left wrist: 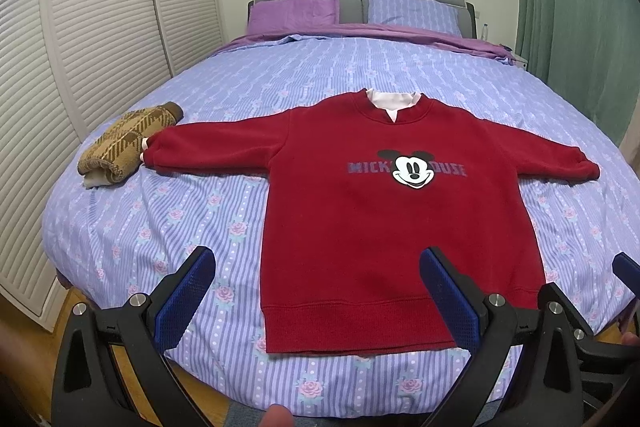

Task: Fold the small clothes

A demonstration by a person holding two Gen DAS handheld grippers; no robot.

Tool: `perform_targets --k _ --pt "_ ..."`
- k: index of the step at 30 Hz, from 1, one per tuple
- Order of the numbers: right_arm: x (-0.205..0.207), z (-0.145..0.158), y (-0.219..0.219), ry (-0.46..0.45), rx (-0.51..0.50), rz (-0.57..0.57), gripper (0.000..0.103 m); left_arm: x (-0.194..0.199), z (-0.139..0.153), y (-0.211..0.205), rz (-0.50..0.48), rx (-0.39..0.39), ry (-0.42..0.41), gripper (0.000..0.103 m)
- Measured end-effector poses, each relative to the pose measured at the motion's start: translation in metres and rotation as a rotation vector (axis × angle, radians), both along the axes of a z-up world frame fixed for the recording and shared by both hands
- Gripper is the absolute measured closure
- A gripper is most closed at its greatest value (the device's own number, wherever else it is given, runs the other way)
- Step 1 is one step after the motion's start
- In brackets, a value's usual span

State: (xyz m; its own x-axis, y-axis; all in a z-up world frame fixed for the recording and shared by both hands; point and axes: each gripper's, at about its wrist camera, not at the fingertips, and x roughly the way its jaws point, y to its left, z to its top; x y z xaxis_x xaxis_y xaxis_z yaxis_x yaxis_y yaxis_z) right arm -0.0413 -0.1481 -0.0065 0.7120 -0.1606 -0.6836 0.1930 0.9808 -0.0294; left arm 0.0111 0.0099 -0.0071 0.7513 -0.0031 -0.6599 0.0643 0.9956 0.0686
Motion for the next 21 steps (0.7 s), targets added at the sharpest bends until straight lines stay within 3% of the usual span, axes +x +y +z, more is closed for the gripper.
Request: perform_targets --k 21 --pt "0.0007 -0.0042 0.0029 0.0 -0.031 0.019 0.0 0.0001 -0.0009 -0.0005 0.0 0.002 0.002 0.0"
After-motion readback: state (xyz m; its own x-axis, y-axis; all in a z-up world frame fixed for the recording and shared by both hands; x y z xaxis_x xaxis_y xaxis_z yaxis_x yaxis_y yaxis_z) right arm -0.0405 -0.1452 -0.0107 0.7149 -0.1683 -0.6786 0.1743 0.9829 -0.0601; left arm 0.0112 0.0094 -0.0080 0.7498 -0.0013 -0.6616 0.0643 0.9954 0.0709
